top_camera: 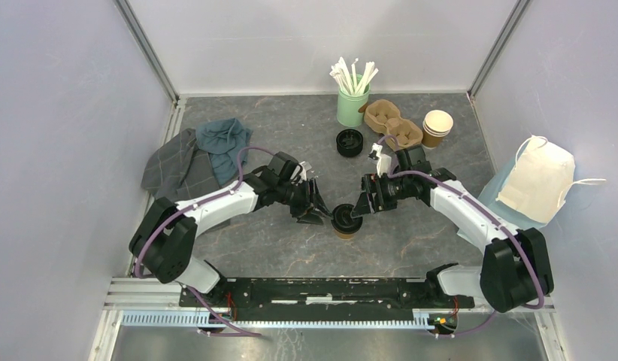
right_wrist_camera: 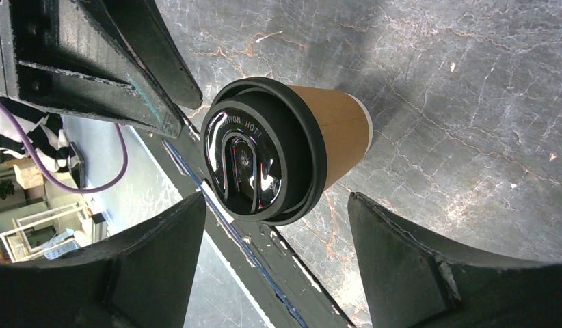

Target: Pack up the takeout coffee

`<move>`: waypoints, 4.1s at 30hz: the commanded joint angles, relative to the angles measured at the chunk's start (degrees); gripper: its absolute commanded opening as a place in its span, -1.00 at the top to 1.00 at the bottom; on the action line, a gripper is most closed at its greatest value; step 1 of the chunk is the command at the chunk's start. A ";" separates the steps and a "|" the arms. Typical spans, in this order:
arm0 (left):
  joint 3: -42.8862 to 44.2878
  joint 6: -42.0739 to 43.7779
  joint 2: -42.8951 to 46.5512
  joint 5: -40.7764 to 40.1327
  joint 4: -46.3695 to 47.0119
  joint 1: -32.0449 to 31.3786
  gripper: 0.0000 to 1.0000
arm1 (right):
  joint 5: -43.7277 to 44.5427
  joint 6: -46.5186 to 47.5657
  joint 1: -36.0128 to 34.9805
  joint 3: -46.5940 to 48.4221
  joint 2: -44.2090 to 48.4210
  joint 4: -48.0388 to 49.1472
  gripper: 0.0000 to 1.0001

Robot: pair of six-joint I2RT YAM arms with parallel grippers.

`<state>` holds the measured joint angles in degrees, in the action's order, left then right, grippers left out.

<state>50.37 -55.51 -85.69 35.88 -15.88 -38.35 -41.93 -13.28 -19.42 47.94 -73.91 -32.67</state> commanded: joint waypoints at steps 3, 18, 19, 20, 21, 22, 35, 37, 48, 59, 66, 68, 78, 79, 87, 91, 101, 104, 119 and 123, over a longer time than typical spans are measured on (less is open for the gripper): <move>1.30 -1.29 -1.69 -0.21 2.55 -0.06 0.03 | -1.75 2.64 0.21 0.74 -1.99 2.07 -0.55; 1.33 2.37 -7.57 -4.94 -2.39 -0.15 0.27 | -2.91 1.71 1.64 -3.97 -5.20 7.23 -0.31; 0.36 2.60 -8.21 -5.63 -2.61 -0.07 0.26 | -3.59 1.02 2.13 -5.97 -5.27 9.45 -0.30; -0.84 2.86 -9.01 -5.93 -2.42 -0.06 0.26 | -4.05 0.35 2.63 -7.73 -5.41 11.75 -0.30; -1.95 3.24 -9.84 -6.22 -2.18 -0.14 0.28 | -4.37 -0.04 3.25 -10.06 -5.69 13.85 -0.29; -3.08 3.86 -10.99 -6.76 -1.86 -0.10 0.30 | -4.24 -0.29 4.01 -12.54 -6.16 15.98 -0.29; 5.33 10.84 -8.76 -9.45 -11.16 -0.19 0.14 | -7.48 1.03 6.86 -4.84 -3.71 7.66 -0.47; 8.41 11.09 -7.79 -9.15 -12.80 -0.15 0.04 | -8.16 0.53 6.89 -3.15 -2.89 6.41 -0.54; 15.79 13.00 -5.32 -7.97 -18.17 1.02 -0.31 | -5.90 -0.56 10.11 -4.99 2.20 5.01 -0.50; 15.45 15.18 -11.06 -5.04 -15.82 1.47 0.01 | -9.92 -1.70 10.03 -8.28 -2.69 12.48 -0.03; 13.64 14.31 -10.73 -4.13 -13.77 1.45 -0.02 | -11.24 -2.05 9.74 -10.41 -3.49 14.31 -0.02; 13.53 14.20 -10.45 -3.99 -13.27 1.46 -0.05 | -11.33 -1.85 9.61 -10.41 -3.71 14.29 -0.03; 12.56 13.35 -8.87 -3.95 -13.21 1.43 -0.11 | -12.21 -1.27 9.43 -10.06 -4.63 14.21 -0.03; 12.27 13.26 -8.30 -4.17 -13.32 1.43 -0.12 | -12.13 -1.44 9.41 -9.98 -4.54 14.16 -0.03; 13.44 13.88 -7.03 -5.53 -15.71 1.43 -0.21 | -12.12 -1.25 9.32 -10.41 -5.45 14.81 -0.04; 13.51 14.14 -7.16 -4.94 -15.80 1.43 -0.23 | -12.03 -1.19 9.33 -10.32 -5.92 15.00 -0.03; 14.10 14.81 -11.17 -3.07 -14.44 1.08 -0.23 | -11.81 -0.87 9.12 -10.67 -6.75 15.34 -0.03; 13.56 14.97 -12.48 -3.67 -14.50 1.08 -0.17 | -11.45 -0.87 9.07 -10.76 -7.25 15.57 -0.03; -0.23 19.33 -20.02 -16.55 -15.95 2.13 0.15 | 27.14 4.78 2.56 -17.16 -14.86 13.60 0.15; -1.59 20.52 -17.69 -16.92 -15.89 2.14 0.18 | 22.87 6.55 2.36 -14.75 -13.75 11.00 0.13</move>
<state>56.27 -42.78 -97.80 40.36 -23.49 -34.54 -49.36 -17.08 -13.32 38.04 -82.46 -15.31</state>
